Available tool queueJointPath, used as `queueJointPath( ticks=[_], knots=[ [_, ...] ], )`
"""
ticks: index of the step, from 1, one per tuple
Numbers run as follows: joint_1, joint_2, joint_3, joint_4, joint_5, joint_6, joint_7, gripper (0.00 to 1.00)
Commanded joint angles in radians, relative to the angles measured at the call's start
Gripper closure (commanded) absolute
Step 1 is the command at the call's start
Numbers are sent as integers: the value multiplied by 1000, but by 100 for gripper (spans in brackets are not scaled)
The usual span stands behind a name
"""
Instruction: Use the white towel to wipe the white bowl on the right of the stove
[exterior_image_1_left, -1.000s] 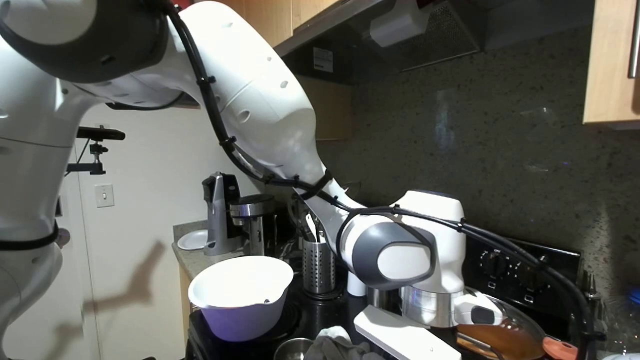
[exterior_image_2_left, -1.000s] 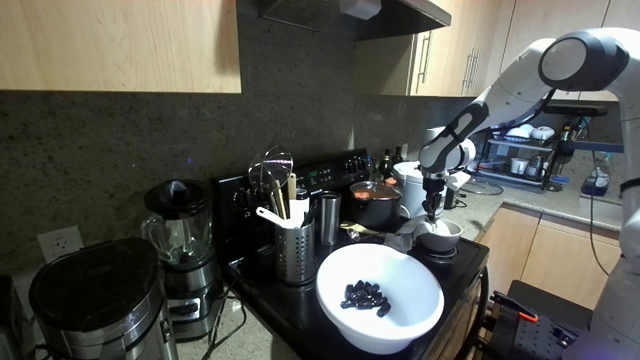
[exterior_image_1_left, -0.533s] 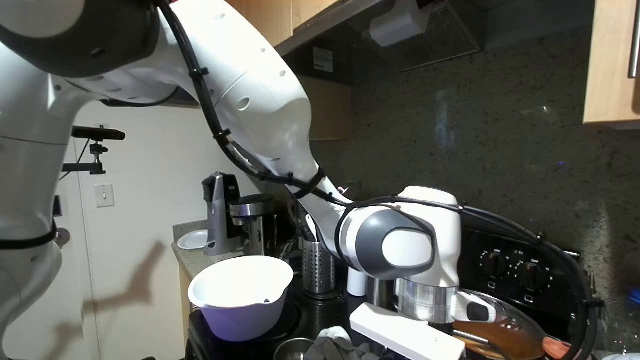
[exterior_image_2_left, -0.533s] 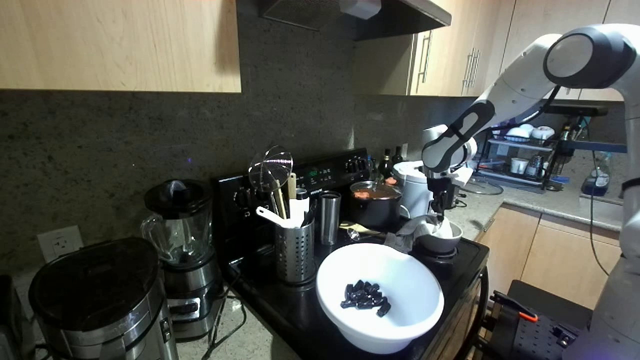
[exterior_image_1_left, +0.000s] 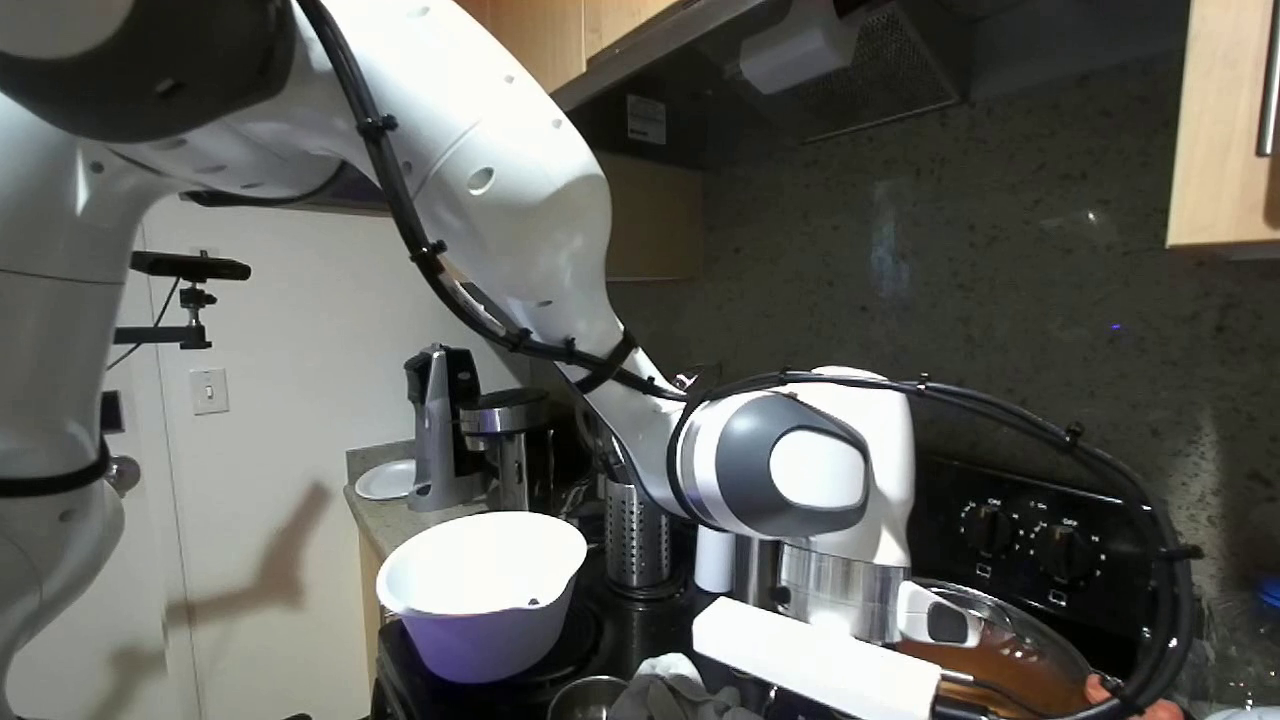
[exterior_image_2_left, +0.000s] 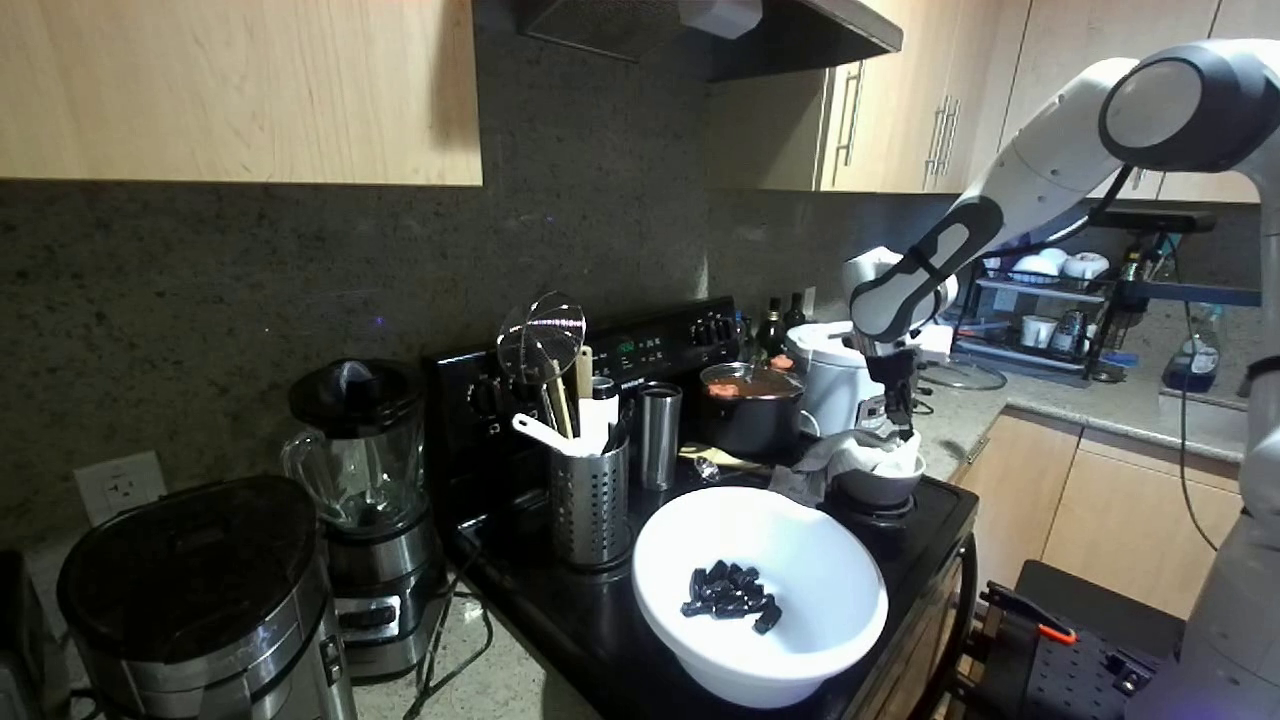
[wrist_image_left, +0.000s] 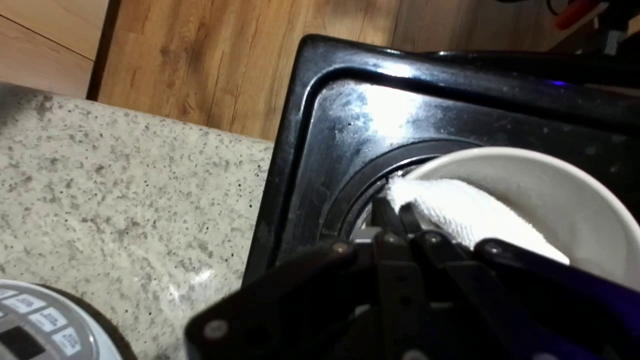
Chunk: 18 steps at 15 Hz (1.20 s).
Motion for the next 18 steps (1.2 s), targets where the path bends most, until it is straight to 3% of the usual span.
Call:
queueJointPath(
  ticks=[1, 9, 18],
  knots=[
    [12, -42, -2, -26, -20, -96, -74, 100],
    [7, -55, 20, -20, 161, -231, -148, 100],
    [9, -77, 26, -16, 426, -247, -138, 100]
  ],
)
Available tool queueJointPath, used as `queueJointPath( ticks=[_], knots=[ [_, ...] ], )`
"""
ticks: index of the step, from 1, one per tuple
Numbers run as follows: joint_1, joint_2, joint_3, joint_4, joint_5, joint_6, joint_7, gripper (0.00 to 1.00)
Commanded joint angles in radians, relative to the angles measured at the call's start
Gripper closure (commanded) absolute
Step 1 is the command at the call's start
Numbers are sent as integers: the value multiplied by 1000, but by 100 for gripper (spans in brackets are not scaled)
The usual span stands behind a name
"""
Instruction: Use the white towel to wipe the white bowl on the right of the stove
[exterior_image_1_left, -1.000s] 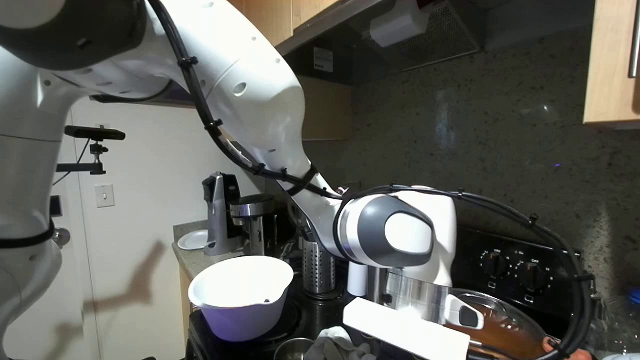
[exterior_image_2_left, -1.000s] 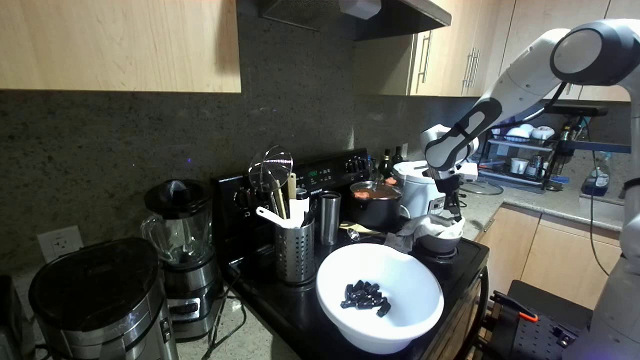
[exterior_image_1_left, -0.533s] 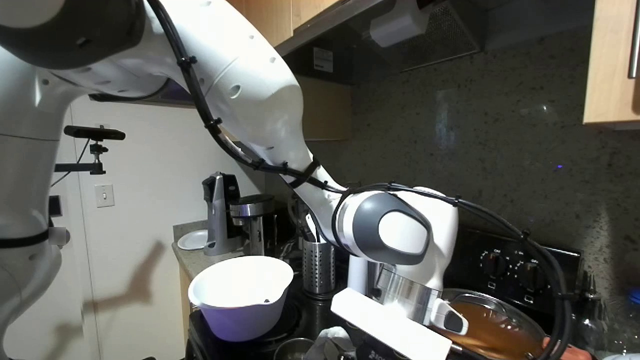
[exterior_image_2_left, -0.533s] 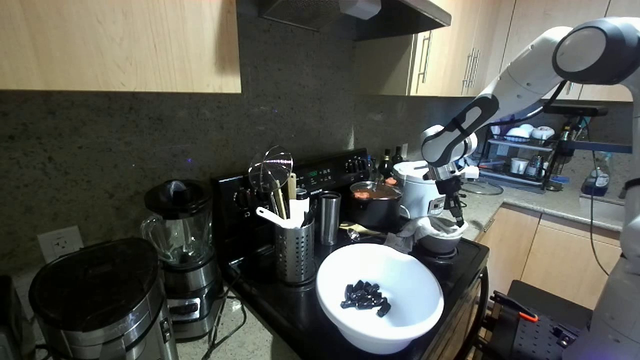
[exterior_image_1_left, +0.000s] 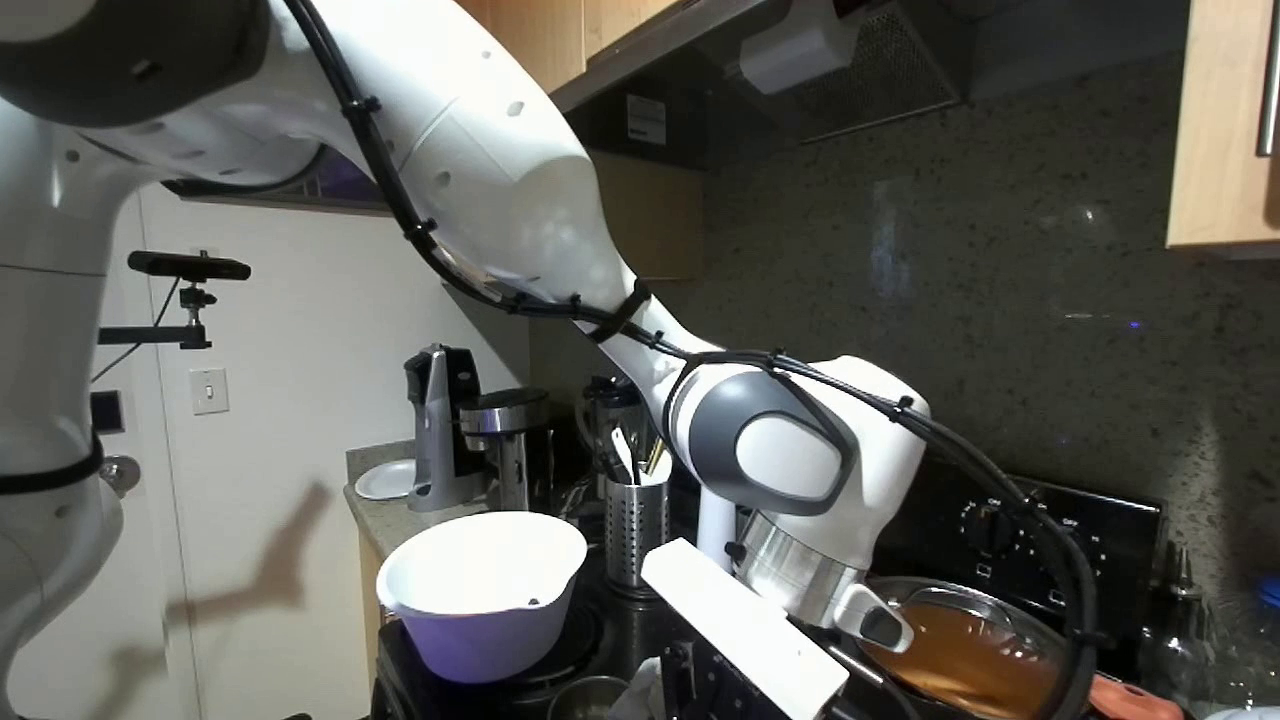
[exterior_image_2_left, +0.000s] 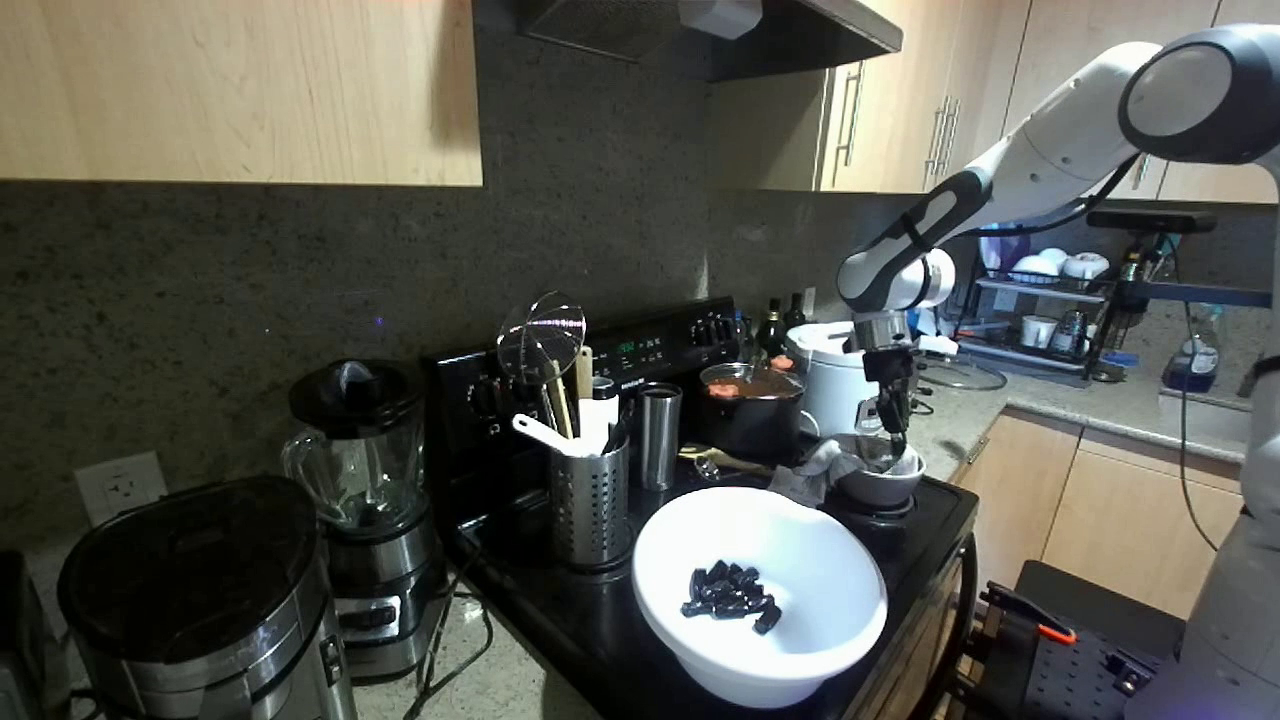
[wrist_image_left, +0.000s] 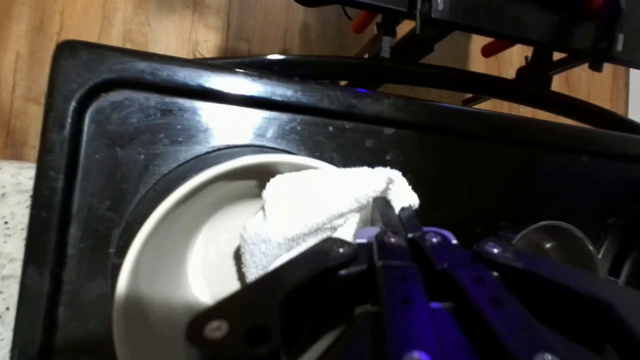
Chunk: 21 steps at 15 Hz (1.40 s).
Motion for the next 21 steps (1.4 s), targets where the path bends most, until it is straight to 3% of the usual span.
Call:
queueJointPath(
  ticks=[1, 9, 12, 21],
  knots=[
    [2, -30, 2, -22, 68, 28, 1, 100],
    [7, 8, -3, -85, 42, 449, 9, 100],
    [0, 30, -10, -104, 9, 540, 16, 100],
    [6, 6, -65, -109, -267, 476, 11, 100]
  ],
)
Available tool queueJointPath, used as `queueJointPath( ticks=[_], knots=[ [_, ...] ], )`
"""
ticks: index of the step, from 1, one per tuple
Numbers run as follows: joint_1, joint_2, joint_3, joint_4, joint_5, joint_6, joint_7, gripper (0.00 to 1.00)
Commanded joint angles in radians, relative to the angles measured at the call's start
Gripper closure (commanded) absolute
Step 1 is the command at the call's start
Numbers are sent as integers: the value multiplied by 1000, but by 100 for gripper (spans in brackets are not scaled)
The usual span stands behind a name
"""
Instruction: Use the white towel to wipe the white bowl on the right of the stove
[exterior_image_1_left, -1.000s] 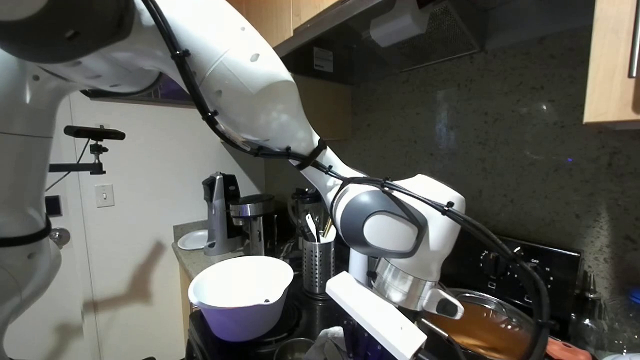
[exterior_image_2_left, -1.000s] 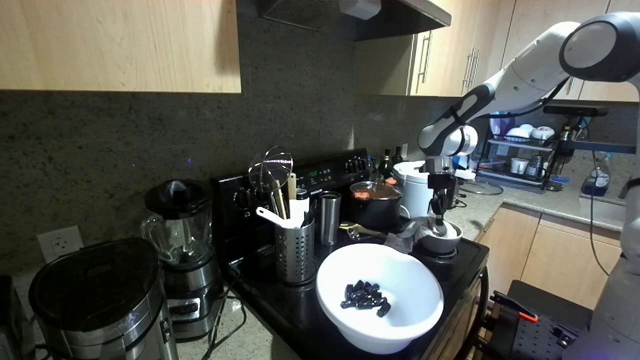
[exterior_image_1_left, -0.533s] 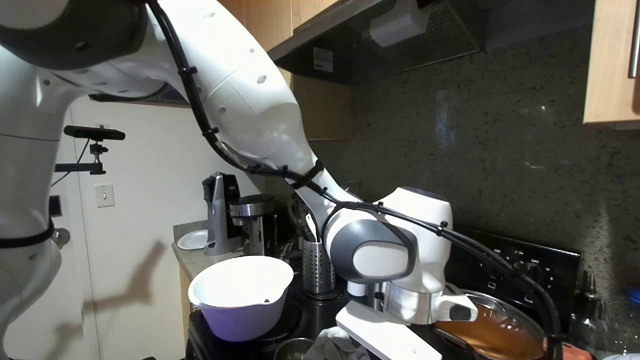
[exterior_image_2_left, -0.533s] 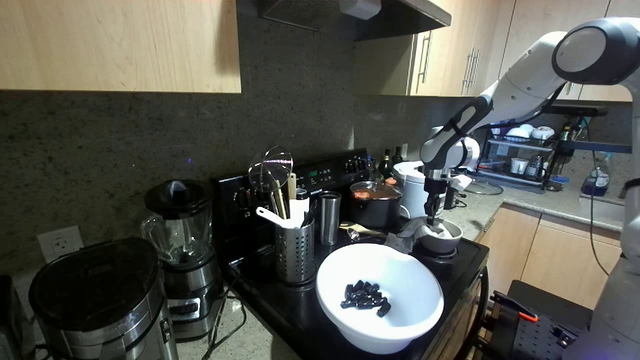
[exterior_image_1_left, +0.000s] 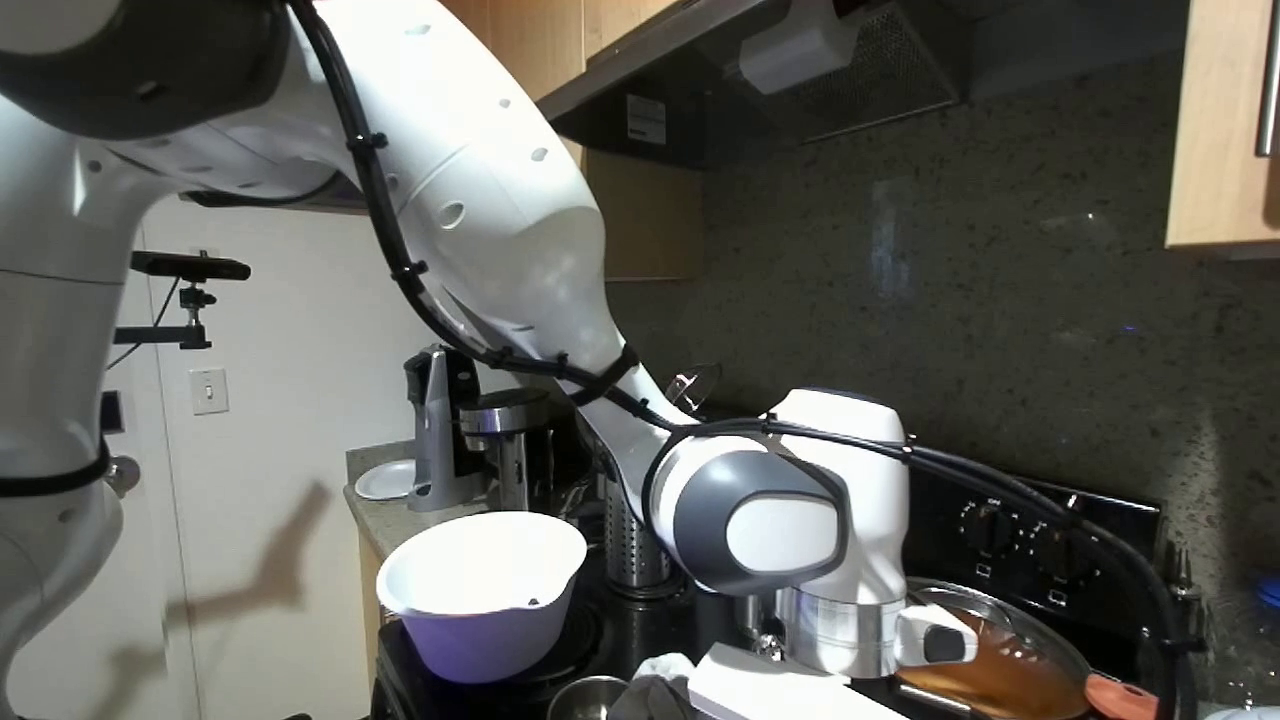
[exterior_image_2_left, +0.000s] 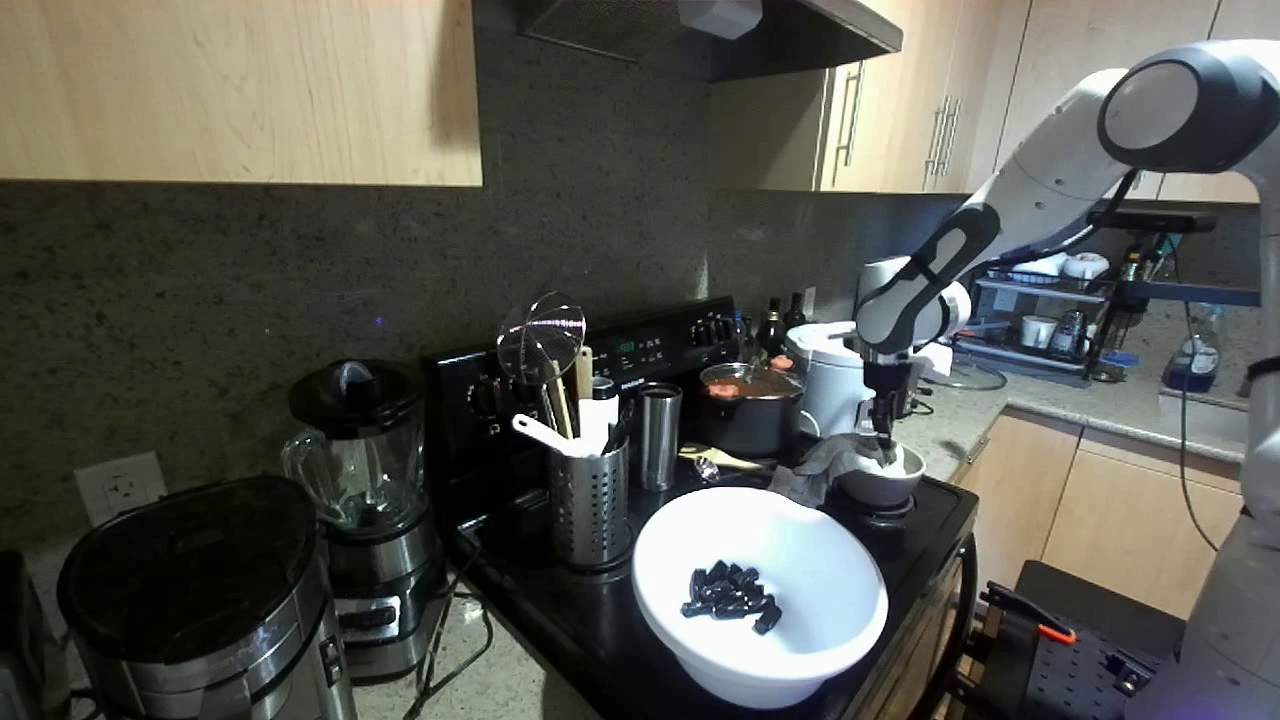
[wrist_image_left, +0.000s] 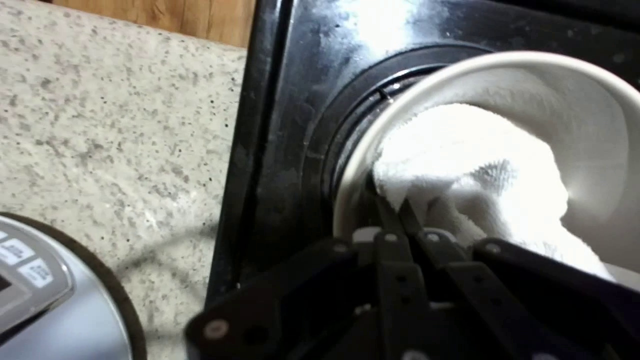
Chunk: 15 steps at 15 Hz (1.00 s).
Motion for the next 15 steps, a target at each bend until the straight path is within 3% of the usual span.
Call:
queueJointPath(
  ticks=[1, 7, 11, 15],
  knots=[
    [8, -47, -10, -22, -95, -77, -4, 100],
    [19, -62, 19, -4, -87, -379, -48, 100],
    [13, -81, 41, -24, 25, -399, -37, 100],
    [12, -112, 50, -49, 171, -327, -20, 100]
  ],
)
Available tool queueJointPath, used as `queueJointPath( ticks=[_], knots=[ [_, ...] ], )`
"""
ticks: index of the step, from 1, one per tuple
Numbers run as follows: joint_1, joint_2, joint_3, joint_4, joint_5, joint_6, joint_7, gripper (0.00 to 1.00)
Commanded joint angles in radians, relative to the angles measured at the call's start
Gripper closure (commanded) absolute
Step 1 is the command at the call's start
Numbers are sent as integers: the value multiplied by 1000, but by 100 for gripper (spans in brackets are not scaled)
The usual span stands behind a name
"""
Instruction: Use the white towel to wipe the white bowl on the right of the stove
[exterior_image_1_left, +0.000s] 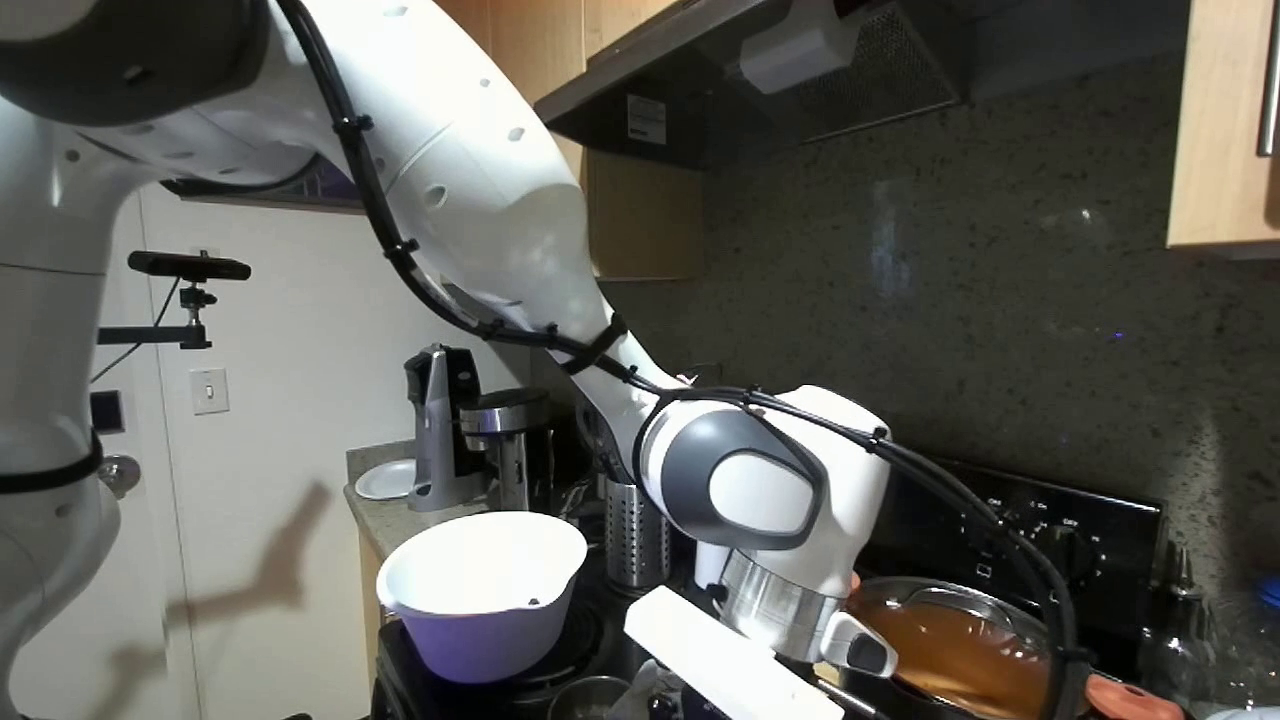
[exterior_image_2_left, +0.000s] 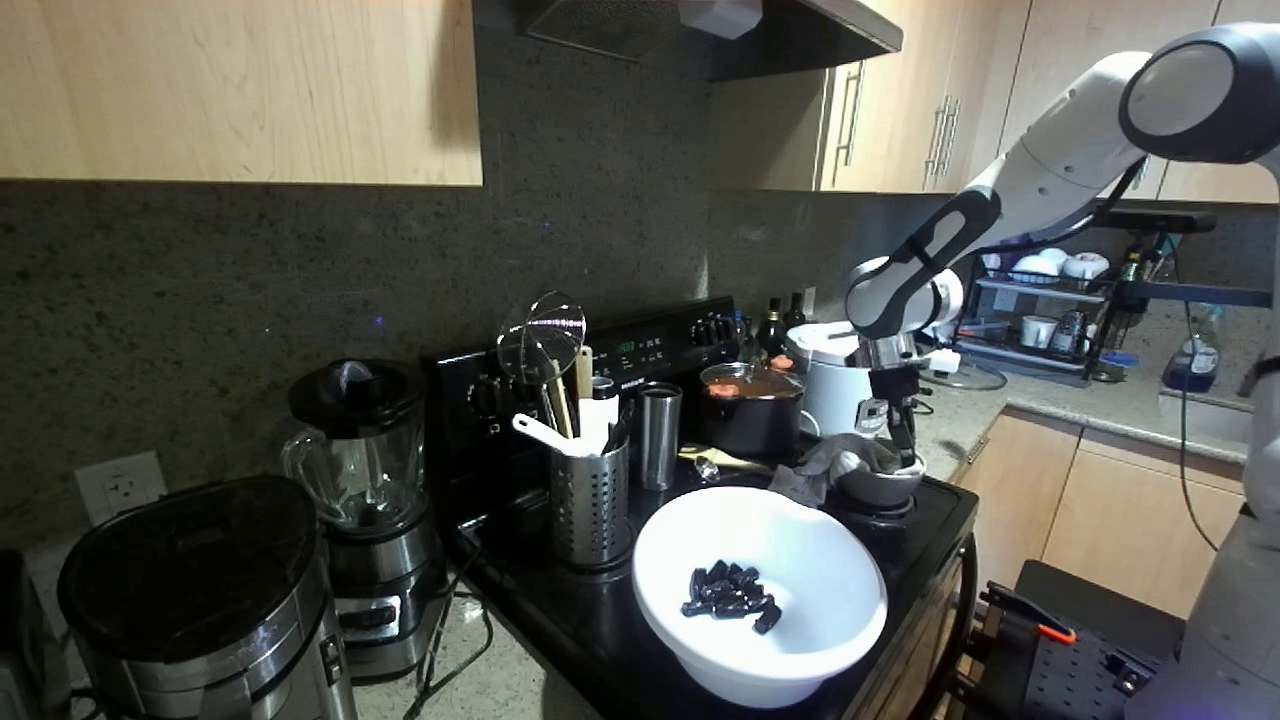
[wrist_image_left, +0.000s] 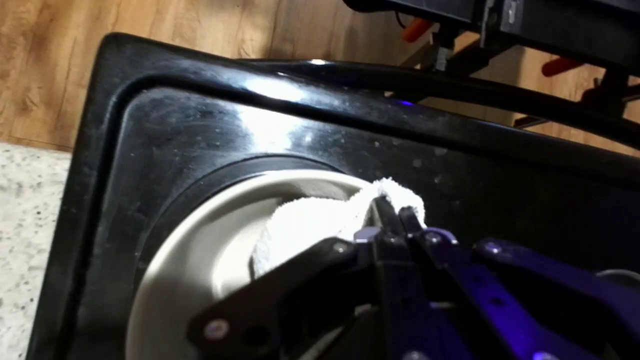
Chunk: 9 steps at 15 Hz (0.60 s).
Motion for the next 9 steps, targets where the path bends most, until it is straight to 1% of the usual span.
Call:
queueJointPath(
  ticks=[1, 3, 6, 8, 9],
  knots=[
    [-6, -72, 11, -53, 112, 74, 0, 100],
    [-2, -90, 9, -67, 140, 159, -8, 100],
    [9, -118, 2, -99, 100, 337, -11, 100],
    [11, -126, -1, -104, 69, 404, -7, 100],
    [14, -131, -5, -101, 38, 394, -2, 100]
  ],
)
